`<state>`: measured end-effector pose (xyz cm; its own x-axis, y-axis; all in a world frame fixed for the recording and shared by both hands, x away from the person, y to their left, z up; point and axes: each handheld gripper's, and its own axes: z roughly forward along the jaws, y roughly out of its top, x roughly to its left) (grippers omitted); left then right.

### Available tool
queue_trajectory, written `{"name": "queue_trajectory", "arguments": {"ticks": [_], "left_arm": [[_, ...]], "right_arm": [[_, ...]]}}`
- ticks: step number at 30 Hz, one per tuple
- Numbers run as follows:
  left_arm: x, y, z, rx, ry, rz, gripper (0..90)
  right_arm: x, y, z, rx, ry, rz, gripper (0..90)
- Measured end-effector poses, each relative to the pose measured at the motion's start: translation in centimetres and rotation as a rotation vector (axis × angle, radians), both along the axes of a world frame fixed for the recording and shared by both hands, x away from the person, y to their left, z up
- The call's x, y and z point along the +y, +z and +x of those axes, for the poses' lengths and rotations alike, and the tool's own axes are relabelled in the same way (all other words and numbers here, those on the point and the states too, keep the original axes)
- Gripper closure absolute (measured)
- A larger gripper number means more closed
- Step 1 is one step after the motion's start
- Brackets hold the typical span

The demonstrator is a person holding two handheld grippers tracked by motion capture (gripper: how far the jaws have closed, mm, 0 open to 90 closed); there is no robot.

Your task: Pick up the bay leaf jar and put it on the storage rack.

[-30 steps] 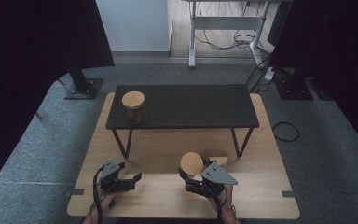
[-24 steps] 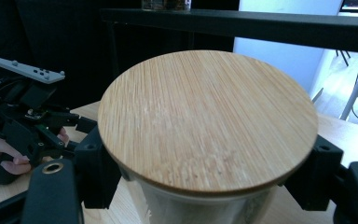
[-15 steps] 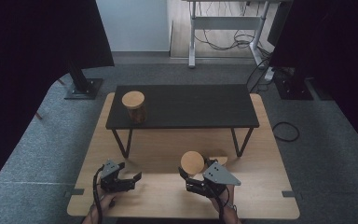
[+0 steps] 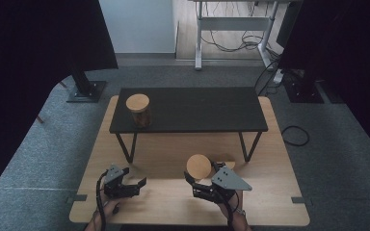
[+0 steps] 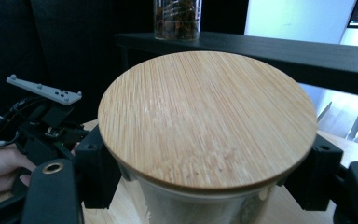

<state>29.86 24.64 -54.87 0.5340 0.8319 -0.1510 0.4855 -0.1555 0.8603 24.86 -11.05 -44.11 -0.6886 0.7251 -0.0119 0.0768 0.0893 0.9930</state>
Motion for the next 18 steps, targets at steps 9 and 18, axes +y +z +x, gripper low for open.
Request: {"name": "queue_trajectory", "arguments": {"ticks": [9, 18], "left_arm": [[-0.1, 0.0, 0.0, -0.002, 0.000, 0.003, 7.5], [-0.1, 0.0, 0.0, -0.002, -0.002, 0.006, 7.5]], "right_arm": [[0.2, 0.9, 0.5, -0.014, 0.002, -0.008, 24.7], [0.0, 1.7, 0.7, -0.020, -0.007, -0.007, 24.7]]}}
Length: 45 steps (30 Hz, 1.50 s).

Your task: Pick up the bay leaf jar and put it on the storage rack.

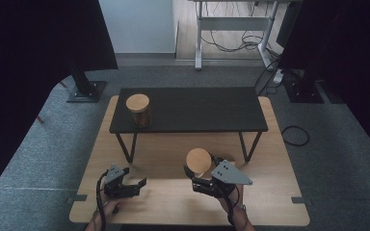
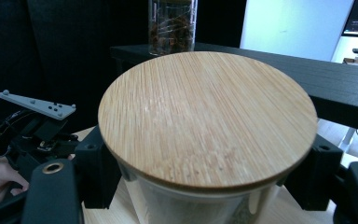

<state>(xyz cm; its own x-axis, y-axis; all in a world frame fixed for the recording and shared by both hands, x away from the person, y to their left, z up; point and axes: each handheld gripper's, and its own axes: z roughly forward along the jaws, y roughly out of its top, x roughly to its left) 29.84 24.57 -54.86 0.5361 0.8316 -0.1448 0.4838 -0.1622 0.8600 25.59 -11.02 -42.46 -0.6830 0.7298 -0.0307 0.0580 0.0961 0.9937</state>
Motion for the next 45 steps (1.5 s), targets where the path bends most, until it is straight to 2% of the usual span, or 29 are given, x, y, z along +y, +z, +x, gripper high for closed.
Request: {"name": "queue_trajectory", "arguments": {"ticks": [34, 45], "left_arm": [[-0.1, 0.0, 0.0, -0.004, 0.001, 0.006, 7.5], [-0.1, 0.0, 0.0, -0.004, 0.001, 0.007, 7.5]], "right_arm": [[0.1, 2.3, -0.1, -0.056, 0.010, 0.006, 24.8], [0.1, 2.8, 0.3, -0.056, 0.009, 0.012, 24.8]]}}
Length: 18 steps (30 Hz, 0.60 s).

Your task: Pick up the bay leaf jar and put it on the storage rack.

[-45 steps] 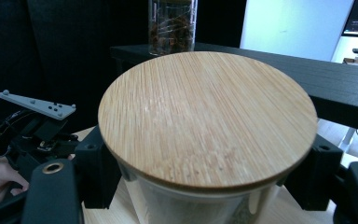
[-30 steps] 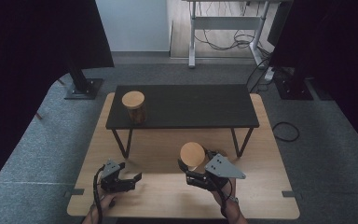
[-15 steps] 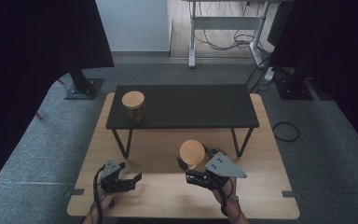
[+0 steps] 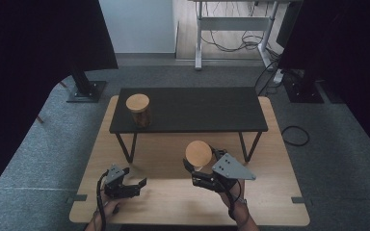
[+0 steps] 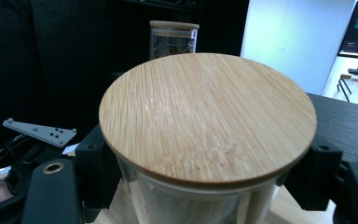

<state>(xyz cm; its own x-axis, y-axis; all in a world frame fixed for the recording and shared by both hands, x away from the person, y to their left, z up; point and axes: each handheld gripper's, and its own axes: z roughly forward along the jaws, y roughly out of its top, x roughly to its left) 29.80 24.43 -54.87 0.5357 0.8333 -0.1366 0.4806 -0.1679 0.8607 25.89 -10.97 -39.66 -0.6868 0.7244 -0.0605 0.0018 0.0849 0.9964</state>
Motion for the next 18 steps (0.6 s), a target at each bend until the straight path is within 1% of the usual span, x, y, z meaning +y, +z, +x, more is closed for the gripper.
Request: {"name": "queue_trajectory", "arguments": {"ticks": [11, 18], "left_arm": [[0.0, 0.0, 0.0, 0.000, -0.001, 0.003, 7.5], [0.0, 0.0, 0.0, -0.001, 0.001, 0.005, 7.5]], "right_arm": [[0.0, 0.5, 0.4, -0.001, -0.004, 0.004, 24.8], [0.0, 1.1, 0.6, -0.013, -0.007, 0.004, 24.8]]}}
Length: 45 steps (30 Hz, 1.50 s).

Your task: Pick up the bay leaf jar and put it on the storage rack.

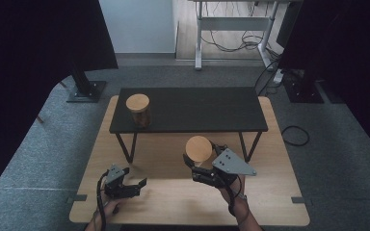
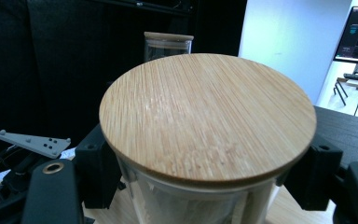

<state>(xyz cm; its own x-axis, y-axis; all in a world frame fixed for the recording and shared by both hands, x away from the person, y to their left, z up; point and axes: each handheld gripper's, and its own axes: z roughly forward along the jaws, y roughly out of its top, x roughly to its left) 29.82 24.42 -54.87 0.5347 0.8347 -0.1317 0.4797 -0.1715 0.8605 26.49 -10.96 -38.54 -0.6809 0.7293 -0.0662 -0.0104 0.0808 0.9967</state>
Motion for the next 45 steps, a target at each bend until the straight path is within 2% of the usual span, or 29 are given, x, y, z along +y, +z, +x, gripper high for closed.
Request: {"name": "queue_trajectory", "arguments": {"ticks": [17, 30, 45], "left_arm": [[0.0, 0.0, 0.0, 0.001, 0.003, 0.000, 7.4], [0.0, 0.0, 0.0, 0.002, 0.004, 0.003, 7.4], [-0.1, 0.0, 0.0, 0.005, 0.005, 0.003, 7.4]], "right_arm": [[-0.1, 0.7, 0.9, -0.004, 0.007, 0.003, 24.8], [-0.1, 2.5, 1.4, -0.032, 0.012, 0.018, 24.9], [-0.2, 3.0, 2.5, -0.021, 0.002, 0.005, 24.9]]}}
